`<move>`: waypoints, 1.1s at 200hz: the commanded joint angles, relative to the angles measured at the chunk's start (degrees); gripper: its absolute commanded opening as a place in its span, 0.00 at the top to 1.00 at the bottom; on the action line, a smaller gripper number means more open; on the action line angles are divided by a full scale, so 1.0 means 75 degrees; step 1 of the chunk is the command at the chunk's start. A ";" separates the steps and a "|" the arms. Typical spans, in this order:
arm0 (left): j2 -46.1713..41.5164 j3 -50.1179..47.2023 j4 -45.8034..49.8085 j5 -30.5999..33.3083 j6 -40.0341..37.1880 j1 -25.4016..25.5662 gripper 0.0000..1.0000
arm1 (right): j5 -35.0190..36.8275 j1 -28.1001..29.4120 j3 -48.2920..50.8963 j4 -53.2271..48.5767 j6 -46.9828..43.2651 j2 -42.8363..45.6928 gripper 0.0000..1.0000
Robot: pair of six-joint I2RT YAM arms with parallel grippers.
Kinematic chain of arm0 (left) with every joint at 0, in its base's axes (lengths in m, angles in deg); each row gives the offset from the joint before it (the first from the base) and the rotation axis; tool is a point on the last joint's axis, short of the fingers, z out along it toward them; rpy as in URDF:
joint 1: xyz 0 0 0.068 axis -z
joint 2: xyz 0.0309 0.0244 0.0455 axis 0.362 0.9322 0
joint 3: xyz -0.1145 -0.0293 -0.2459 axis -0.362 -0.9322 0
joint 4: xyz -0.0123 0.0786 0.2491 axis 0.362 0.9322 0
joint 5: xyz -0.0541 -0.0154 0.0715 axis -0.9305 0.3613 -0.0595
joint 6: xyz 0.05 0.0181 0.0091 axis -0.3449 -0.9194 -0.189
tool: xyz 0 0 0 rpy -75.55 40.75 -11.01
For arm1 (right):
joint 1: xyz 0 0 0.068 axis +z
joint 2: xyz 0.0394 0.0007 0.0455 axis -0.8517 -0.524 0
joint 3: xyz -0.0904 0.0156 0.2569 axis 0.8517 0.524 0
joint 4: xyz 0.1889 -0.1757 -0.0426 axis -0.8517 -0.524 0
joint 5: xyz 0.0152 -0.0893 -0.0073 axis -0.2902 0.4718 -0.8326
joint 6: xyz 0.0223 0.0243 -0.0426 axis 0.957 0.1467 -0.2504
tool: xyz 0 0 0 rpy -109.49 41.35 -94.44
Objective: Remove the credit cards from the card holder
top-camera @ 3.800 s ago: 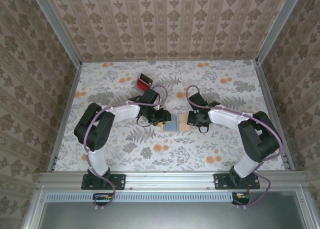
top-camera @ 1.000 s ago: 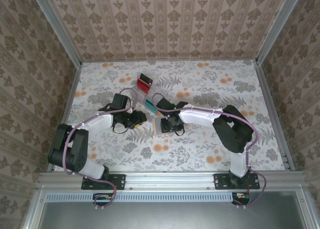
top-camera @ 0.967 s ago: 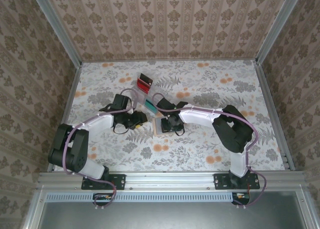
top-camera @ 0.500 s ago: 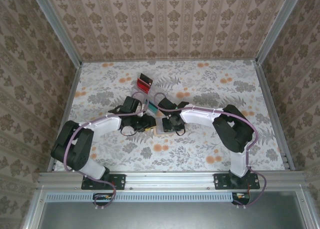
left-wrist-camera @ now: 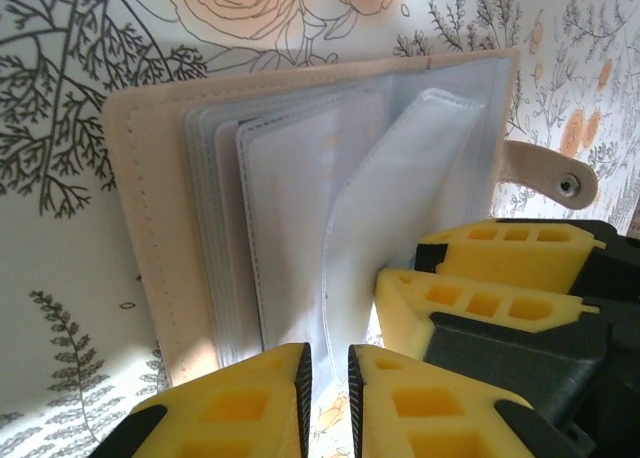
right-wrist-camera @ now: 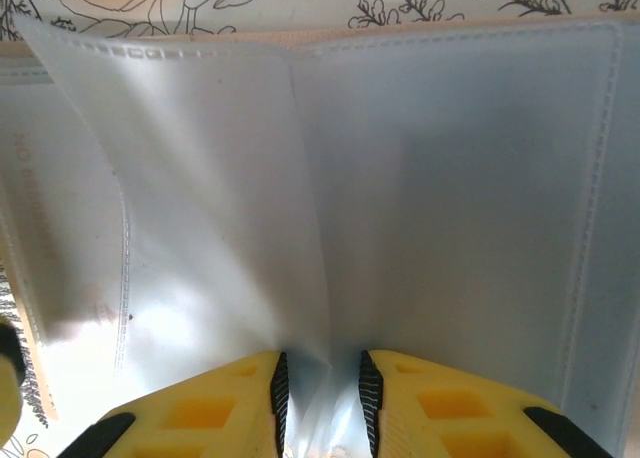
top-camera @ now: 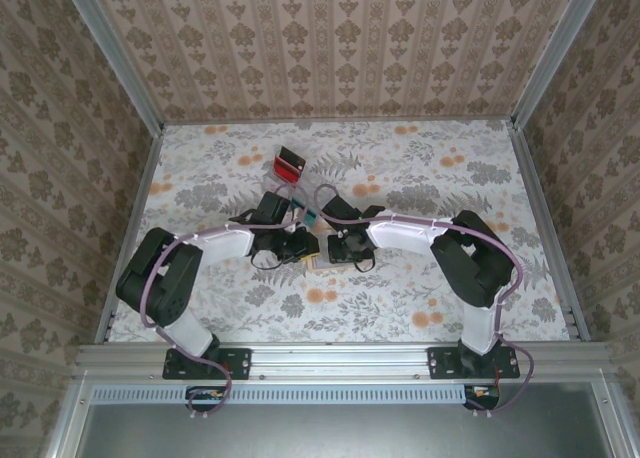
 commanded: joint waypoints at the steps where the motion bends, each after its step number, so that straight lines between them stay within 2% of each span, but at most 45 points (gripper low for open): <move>1: 0.0212 0.0208 -0.0105 0.0071 -0.0015 0.0060 0.80 | 0.0009 -0.0147 0.0382 0.0088 0.0114 -0.0114 0.70; 60: 0.0587 0.0255 -0.0267 -0.0188 0.0032 0.0107 0.78 | -0.0803 -0.0366 0.0718 0.0787 0.0277 0.0231 0.77; 68: 0.0631 0.0290 -0.0241 -0.0208 0.0020 0.0117 0.74 | -0.0862 -0.0395 0.0727 0.0823 0.0320 0.0240 0.78; 96: 0.0741 0.0351 -0.0211 -0.0244 0.0011 0.0153 0.71 | -0.0971 -0.0495 0.0775 0.0936 0.0438 0.0246 0.79; 146: 0.0766 0.0461 -0.0358 -0.0429 -0.0015 0.0198 0.70 | -0.1451 -0.0685 0.1110 0.1506 0.0644 0.0493 0.78; 164: 0.0783 0.0439 -0.0530 -0.0461 0.0003 0.0222 0.71 | -0.1609 -0.0718 0.1188 0.1670 0.0675 0.0638 0.75; 220: 0.0853 0.0323 -0.0800 -0.0503 0.0184 0.0236 0.72 | -0.1470 -0.0818 0.1372 0.1791 0.0797 0.1179 0.73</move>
